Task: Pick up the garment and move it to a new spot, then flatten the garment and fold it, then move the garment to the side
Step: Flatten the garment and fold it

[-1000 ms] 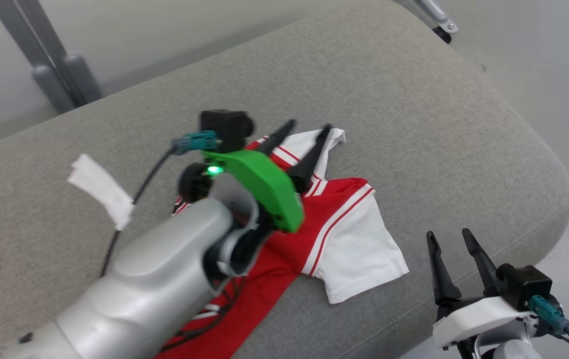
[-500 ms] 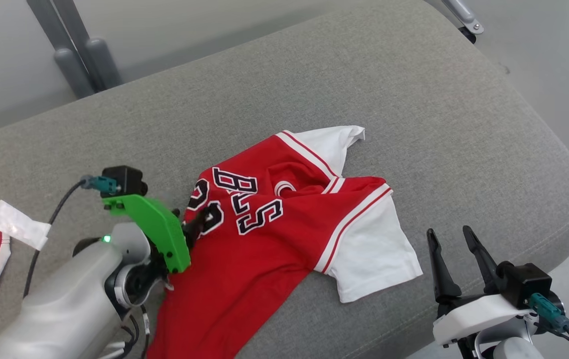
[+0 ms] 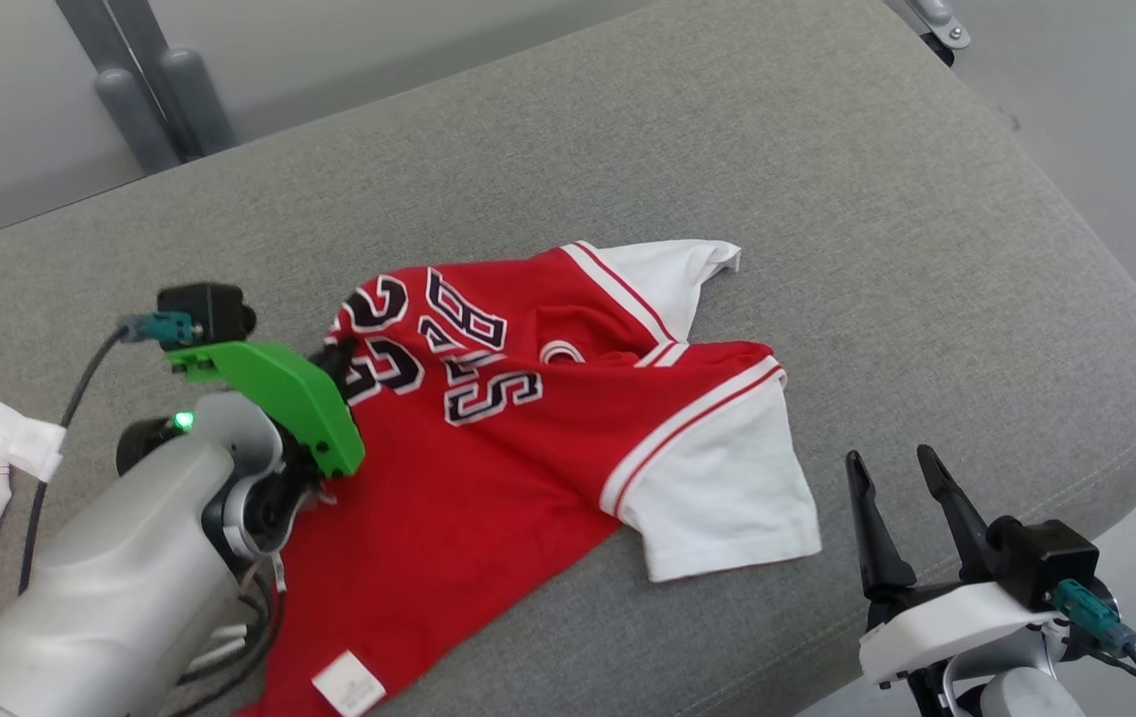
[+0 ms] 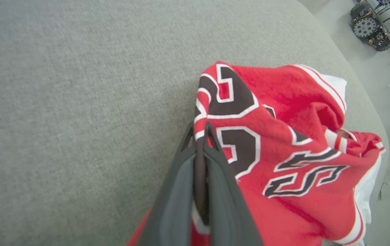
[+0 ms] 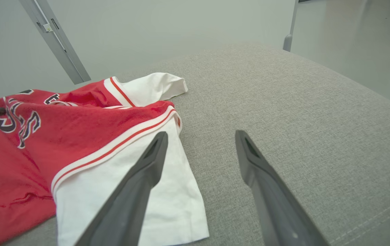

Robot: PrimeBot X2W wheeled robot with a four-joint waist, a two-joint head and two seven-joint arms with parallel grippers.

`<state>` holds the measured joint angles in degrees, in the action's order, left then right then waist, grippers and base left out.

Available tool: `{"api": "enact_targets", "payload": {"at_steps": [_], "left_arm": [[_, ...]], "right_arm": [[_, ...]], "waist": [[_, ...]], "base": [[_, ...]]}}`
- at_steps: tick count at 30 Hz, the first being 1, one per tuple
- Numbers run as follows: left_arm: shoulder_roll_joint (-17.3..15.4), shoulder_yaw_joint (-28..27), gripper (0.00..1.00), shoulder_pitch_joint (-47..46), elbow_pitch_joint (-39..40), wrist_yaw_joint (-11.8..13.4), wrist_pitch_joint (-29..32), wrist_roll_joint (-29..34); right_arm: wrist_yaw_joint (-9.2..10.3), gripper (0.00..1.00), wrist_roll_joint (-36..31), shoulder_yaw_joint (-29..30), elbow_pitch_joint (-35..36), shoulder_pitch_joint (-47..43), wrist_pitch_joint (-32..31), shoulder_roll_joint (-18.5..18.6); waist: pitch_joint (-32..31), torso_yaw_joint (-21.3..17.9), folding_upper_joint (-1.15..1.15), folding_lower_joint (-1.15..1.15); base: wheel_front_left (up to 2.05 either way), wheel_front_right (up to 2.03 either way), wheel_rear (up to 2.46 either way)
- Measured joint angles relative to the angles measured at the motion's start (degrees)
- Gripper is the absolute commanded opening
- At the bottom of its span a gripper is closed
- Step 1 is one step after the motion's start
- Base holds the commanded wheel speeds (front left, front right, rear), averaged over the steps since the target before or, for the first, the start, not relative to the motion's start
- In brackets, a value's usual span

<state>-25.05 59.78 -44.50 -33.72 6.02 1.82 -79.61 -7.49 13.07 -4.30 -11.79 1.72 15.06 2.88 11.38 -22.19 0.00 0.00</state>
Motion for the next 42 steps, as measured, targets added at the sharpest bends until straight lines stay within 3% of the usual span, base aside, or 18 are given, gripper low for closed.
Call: {"api": "enact_targets", "payload": {"at_steps": [7,13,14,15,19,25,28,30,32,33,34,35,36,38,41,42], "left_arm": [[2.42,-2.52,0.00,-7.31,-8.38,3.89,-7.06,3.47],[2.90,-3.09,0.00,-10.47,-15.79,5.49,-11.77,5.73],[3.44,-3.26,0.21,-10.38,-16.51,4.90,-12.01,5.60],[4.03,-3.21,1.00,-10.10,-16.99,4.07,-11.81,5.34],[4.68,-3.13,1.00,-6.92,-17.31,1.23,-12.73,4.66],[0.69,-7.05,1.00,1.01,-10.98,0.18,-16.07,2.70],[-2.92,-9.40,1.00,7.39,-5.26,1.87,-16.57,1.40],[-6.92,-10.80,1.00,14.72,2.05,4.99,-16.66,0.94],[-8.87,-11.70,1.00,18.63,6.98,6.59,-16.78,0.36],[-9.94,-11.91,0.95,20.51,9.95,7.36,-16.78,-0.11],[-10.68,-12.01,0.79,21.78,12.17,8.00,-16.78,-0.37],[-11.61,-12.14,0.56,23.23,15.03,8.92,-16.78,-0.62],[-12.48,-12.25,0.47,24.42,17.66,9.87,-16.78,-0.64],[-13.95,-12.49,0.48,26.20,21.84,11.48,-16.79,-0.88],[-15.23,-12.05,0.62,28.07,27.28,13.27,-16.00,-1.09],[-15.30,-11.79,0.60,28.58,28.67,13.74,-15.50,-1.52]], "right_arm": [[0.01,1.00,0.11,-0.33,-0.27,0.75,0.00,0.00],[0.00,1.00,0.11,-0.18,-0.55,0.94,0.00,0.00],[0.01,1.00,0.11,0.02,-0.70,0.83,0.00,0.00],[0.01,1.00,0.11,0.20,-1.07,0.66,0.00,0.00],[0.01,1.00,-0.15,0.45,-1.78,-0.74,0.00,0.00],[0.01,1.00,-0.31,1.99,-1.51,-2.71,0.00,0.02],[0.01,1.00,-0.78,2.38,-1.14,-3.91,0.00,0.00],[0.01,1.00,-1.24,2.56,-0.81,-4.33,0.00,0.01],[0.00,1.00,-1.81,2.65,-0.69,-4.39,0.00,-0.01],[0.01,1.00,-1.98,2.81,-0.60,-4.44,0.00,-0.02],[0.01,1.00,-2.22,2.98,-0.56,-4.47,0.00,0.00],[0.01,1.00,-2.30,3.09,-0.53,-4.49,0.00,0.02],[0.01,1.00,-2.44,3.08,-0.52,-4.55,0.00,0.01],[0.01,1.00,-2.71,2.98,-0.49,-4.69,0.00,0.00],[0.01,1.00,-2.78,2.76,-0.54,-4.67,0.00,-0.01],[0.01,1.00,-2.79,2.75,-0.53,-4.66,0.00,-0.01]], "waist": [[0.41,-0.37,0.00,0.00],[0.26,-1.56,0.00,0.00],[0.06,-1.65,0.00,0.00],[-0.21,-1.70,0.00,0.00],[-1.42,-1.66,0.00,0.00],[-3.48,-0.75,0.00,0.00],[-4.33,0.37,0.00,0.00],[-5.00,1.76,0.00,0.00],[-5.31,2.57,0.00,0.00],[-5.45,3.03,0.00,0.00],[-5.54,3.39,0.00,0.00],[-5.64,3.84,0.00,0.00],[-5.74,4.26,0.00,0.00],[-5.89,4.96,0.00,0.00],[-6.03,5.73,0.00,0.00],[-6.03,5.91,0.00,0.00]], "base": [[0.00,0.00,0.00],[0.00,0.00,0.00],[0.00,0.00,0.00],[0.00,0.00,0.00],[0.00,0.00,0.00],[0.00,0.00,0.00],[0.00,0.00,0.00],[0.00,0.00,0.00],[0.00,0.00,0.00],[0.00,0.00,0.00],[0.00,0.00,0.00],[0.00,0.00,0.00],[0.00,0.00,0.00],[0.00,0.00,0.00],[0.00,0.00,0.00],[0.00,0.00,0.00]]}}
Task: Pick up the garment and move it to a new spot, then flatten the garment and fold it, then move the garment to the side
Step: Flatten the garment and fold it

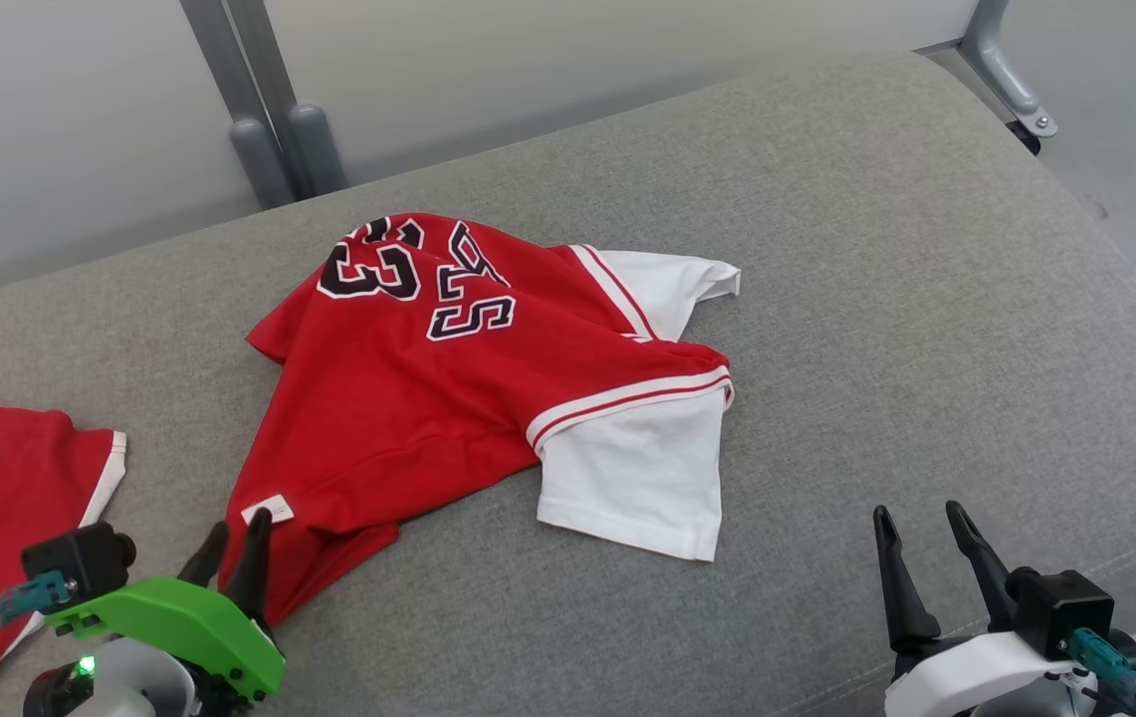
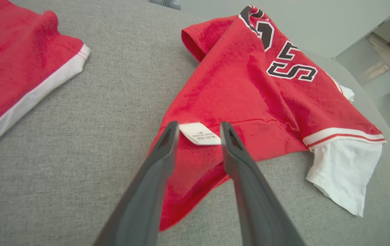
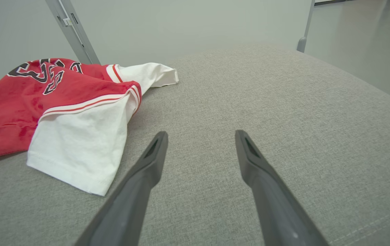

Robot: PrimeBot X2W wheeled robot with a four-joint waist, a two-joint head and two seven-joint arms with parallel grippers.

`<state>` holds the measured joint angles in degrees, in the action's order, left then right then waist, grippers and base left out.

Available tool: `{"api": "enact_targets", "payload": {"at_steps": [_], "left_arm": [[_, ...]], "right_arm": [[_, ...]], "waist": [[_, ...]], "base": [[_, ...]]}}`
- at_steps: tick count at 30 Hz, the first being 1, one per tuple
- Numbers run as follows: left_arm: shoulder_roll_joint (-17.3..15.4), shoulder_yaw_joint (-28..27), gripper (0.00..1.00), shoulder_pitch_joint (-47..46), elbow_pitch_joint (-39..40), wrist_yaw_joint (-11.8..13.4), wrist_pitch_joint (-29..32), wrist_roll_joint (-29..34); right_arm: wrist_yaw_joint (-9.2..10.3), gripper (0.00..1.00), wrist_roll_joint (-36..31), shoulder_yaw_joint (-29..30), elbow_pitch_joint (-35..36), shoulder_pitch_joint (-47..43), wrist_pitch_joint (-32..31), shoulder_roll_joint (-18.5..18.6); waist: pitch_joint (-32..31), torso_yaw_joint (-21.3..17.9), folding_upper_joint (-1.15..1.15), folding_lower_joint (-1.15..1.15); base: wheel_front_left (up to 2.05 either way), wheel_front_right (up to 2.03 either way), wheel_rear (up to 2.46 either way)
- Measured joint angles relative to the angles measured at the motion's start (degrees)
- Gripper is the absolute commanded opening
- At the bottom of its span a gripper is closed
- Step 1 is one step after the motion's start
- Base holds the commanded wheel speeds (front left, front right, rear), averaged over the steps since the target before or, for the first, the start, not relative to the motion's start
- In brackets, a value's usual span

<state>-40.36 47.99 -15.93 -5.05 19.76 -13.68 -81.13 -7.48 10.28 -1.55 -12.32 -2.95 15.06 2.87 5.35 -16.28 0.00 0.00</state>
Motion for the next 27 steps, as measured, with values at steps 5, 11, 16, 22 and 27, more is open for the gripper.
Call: {"api": "enact_targets", "payload": {"at_steps": [5,11,16,22,27], "left_arm": [[0.00,0.36,0.40,0.39,2.26,1.23,1.55,-0.94],[0.36,-0.19,0.39,0.31,1.78,1.43,2.77,-2.07],[0.26,-0.68,0.43,0.31,0.18,1.42,3.12,-2.75],[0.21,-0.78,0.47,0.23,-1.31,1.41,3.75,-3.00],[0.43,-0.60,0.44,0.19,-1.96,1.16,4.14,-3.19]], "right_arm": [[0.00,1.00,0.02,-0.55,-0.08,0.31,0.00,0.01],[-0.01,1.00,0.37,-1.09,-0.19,0.41,0.00,0.00],[0.00,1.00,0.66,-0.94,-0.15,0.43,0.00,0.01],[0.00,1.00,0.71,-0.87,-0.15,0.71,0.00,0.01],[0.00,1.00,1.02,-0.83,-0.16,0.87,0.00,0.01]], "waist": [[0.37,0.17,0.00,0.00],[0.70,-0.55,0.00,0.00],[1.25,-1.21,0.00,0.00],[1.77,-1.61,0.00,0.00],[1.90,-1.62,0.00,0.00]], "base": [[0.00,0.00,0.00],[0.00,0.00,0.00],[0.00,0.00,0.00],[0.00,0.00,0.00],[0.00,0.00,0.00]]}}
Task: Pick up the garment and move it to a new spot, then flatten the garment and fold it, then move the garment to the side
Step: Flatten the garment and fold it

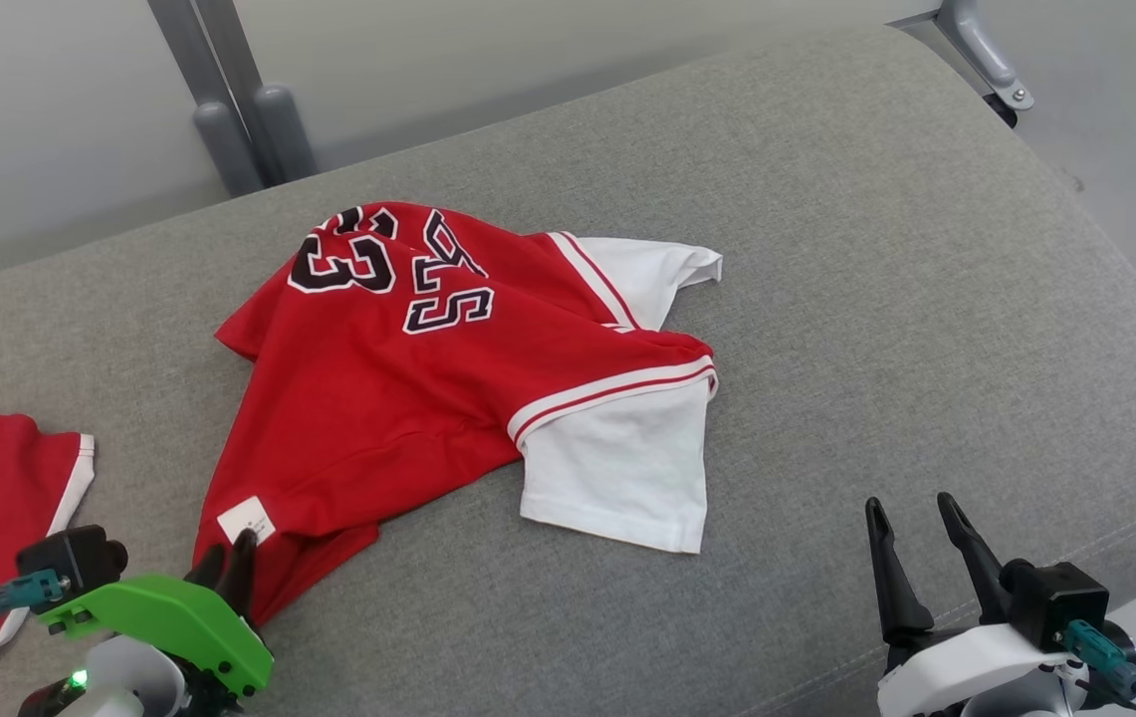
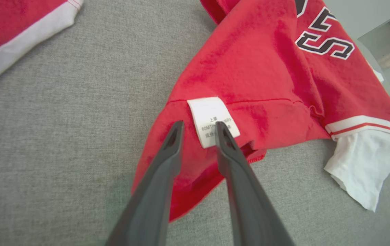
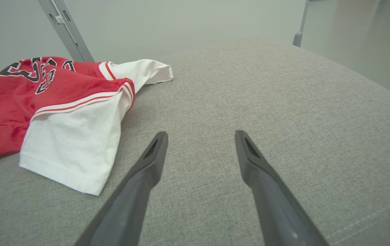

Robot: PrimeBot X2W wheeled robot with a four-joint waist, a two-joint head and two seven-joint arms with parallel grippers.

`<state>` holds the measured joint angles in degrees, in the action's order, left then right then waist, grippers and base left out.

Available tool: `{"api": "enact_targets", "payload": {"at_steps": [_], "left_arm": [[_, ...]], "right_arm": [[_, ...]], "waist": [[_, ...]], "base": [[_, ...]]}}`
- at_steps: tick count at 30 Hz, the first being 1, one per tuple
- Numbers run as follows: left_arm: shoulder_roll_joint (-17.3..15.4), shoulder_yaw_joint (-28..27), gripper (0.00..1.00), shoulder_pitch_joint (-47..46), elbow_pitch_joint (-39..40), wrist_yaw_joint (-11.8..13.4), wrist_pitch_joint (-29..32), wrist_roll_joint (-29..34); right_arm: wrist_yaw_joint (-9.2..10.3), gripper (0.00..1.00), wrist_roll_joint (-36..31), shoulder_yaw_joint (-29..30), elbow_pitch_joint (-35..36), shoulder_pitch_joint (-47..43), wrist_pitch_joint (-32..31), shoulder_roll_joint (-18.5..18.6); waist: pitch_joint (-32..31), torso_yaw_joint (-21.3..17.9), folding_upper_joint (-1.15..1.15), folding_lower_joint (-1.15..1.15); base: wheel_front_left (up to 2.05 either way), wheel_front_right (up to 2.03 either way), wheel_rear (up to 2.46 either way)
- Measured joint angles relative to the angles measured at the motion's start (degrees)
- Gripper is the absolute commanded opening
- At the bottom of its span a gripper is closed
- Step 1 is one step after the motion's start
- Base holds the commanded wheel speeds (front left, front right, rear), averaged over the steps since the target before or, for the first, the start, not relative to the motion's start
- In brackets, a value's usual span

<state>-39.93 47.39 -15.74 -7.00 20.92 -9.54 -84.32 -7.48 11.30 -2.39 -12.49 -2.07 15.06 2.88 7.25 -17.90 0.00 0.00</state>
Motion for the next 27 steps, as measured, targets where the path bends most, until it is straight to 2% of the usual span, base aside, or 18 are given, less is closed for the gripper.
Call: {"api": "enact_targets", "payload": {"at_steps": [6,7,8,9,19,24,27], "left_arm": [[1.79,0.43,0.42,-0.41,-0.97,-0.81,0.90,-0.59],[2.20,0.49,0.33,-0.65,-1.29,-1.14,0.96,-0.68],[2.64,0.54,0.19,-0.94,-1.76,-1.32,1.26,-0.82],[2.94,0.64,0.00,-1.20,-2.18,-1.64,1.36,-0.82],[5.01,1.93,0.00,-2.79,-5.95,-5.84,1.14,0.53],[6.58,4.31,0.00,-2.77,-3.70,-6.27,0.32,3.01],[7.87,6.39,0.00,-2.75,-1.30,-5.06,-0.41,5.78]], "right_arm": [[0.00,1.00,0.13,-0.11,-0.02,0.08,0.00,0.00],[0.00,1.00,0.13,-0.14,-0.02,0.12,0.00,0.00],[0.00,1.00,0.14,-0.16,-0.03,0.20,0.00,0.00],[0.00,1.00,0.14,-0.18,-0.02,0.31,0.00,0.00],[0.00,1.00,0.22,-0.23,-0.18,0.85,0.00,0.00],[0.00,1.00,0.30,-0.11,-0.36,0.53,0.00,0.00],[0.00,1.00,0.48,0.04,-0.38,0.24,0.00,0.00]], "waist": [[0.35,0.19,0.00,0.00],[0.44,0.22,0.00,0.00],[0.53,0.24,0.00,0.00],[0.61,0.25,0.00,0.00],[0.72,0.01,0.00,0.00],[0.25,-0.05,0.00,0.00],[-0.13,0.00,0.00,0.00]], "base": [[0.00,0.00,0.00],[0.00,0.00,0.00],[0.00,0.00,0.00],[0.00,0.00,0.00],[0.00,0.00,0.00],[0.00,0.00,0.00],[0.00,0.00,0.00]]}}
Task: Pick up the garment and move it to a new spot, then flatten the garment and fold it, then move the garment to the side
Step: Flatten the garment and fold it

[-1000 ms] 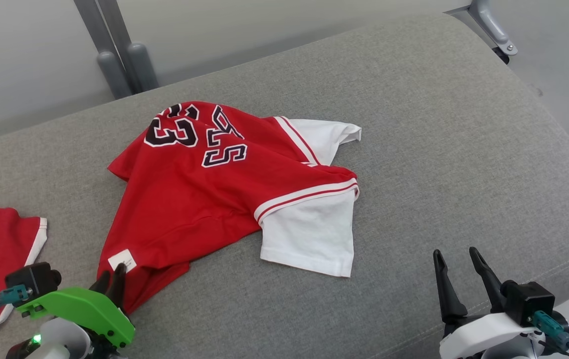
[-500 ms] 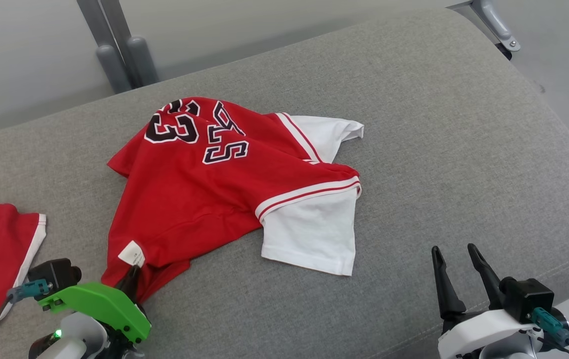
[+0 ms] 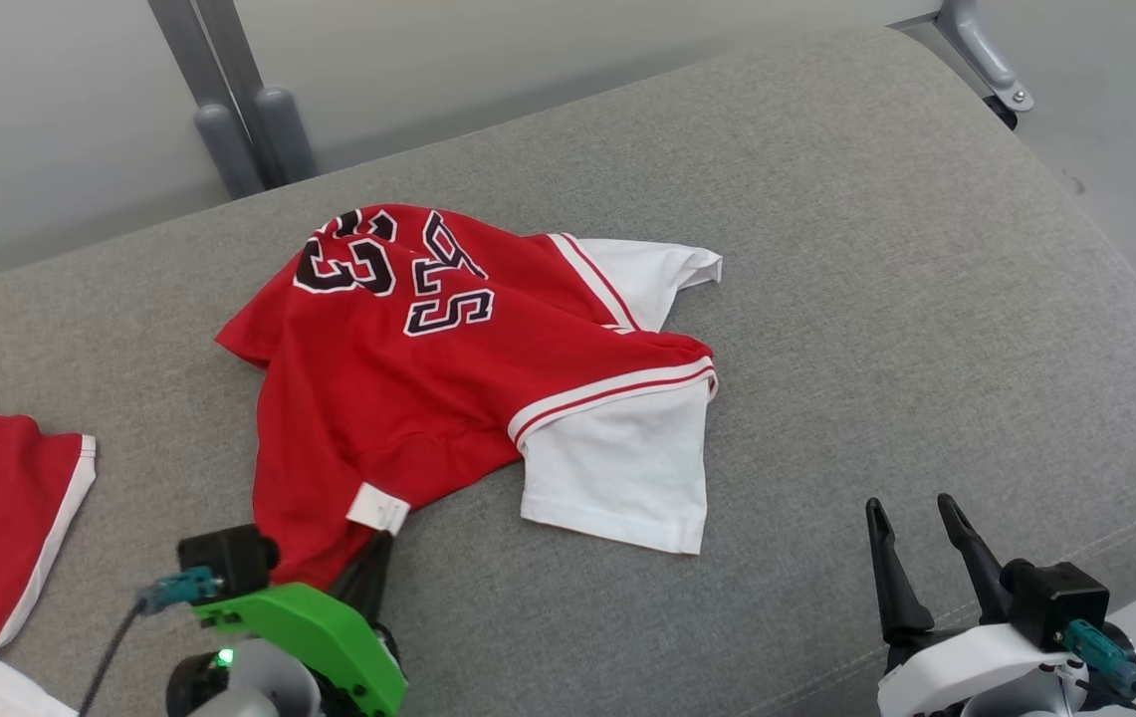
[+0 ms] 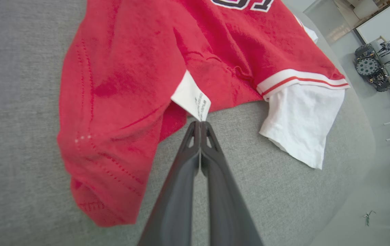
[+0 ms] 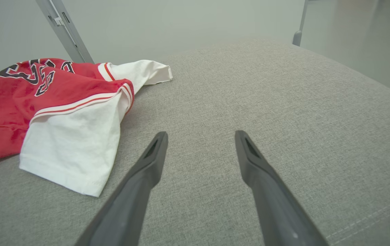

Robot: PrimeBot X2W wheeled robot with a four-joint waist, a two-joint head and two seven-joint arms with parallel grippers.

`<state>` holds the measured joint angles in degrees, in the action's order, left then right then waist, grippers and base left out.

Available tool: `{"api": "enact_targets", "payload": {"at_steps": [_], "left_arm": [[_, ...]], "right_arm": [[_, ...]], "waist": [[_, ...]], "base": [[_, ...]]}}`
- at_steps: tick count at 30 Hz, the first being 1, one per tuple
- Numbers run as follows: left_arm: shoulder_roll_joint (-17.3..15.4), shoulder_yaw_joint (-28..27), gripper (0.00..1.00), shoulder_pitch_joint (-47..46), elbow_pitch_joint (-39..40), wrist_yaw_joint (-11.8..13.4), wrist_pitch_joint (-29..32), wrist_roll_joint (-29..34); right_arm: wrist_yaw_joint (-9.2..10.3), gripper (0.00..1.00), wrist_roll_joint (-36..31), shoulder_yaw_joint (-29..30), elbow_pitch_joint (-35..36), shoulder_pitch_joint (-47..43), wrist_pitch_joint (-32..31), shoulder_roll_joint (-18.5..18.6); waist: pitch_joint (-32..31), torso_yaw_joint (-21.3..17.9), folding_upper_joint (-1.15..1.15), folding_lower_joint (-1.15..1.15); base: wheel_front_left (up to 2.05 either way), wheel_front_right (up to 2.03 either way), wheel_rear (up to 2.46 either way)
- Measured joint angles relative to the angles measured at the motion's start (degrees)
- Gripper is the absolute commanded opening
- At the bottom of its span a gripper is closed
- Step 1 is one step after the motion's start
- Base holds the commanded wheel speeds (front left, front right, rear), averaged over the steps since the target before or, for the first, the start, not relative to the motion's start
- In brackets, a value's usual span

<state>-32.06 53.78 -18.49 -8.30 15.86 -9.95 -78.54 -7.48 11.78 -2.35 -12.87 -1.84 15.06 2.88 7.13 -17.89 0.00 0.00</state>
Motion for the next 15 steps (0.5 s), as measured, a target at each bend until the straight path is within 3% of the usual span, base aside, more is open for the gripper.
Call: {"api": "enact_targets", "payload": {"at_steps": [7,15], "left_arm": [[4.56,5.98,0.00,0.02,3.19,3.18,0.49,4.68],[10.07,10.25,0.00,1.58,-1.59,3.81,0.48,6.81]], "right_arm": [[0.00,1.00,0.03,-0.04,-0.02,-0.20,0.00,0.00],[0.00,1.00,-0.45,-0.24,-0.20,-0.24,0.00,0.00]], "waist": [[-0.50,0.47,0.00,0.00],[-0.69,0.61,0.00,0.00]], "base": [[0.00,0.00,0.00],[0.00,0.00,0.00]]}}
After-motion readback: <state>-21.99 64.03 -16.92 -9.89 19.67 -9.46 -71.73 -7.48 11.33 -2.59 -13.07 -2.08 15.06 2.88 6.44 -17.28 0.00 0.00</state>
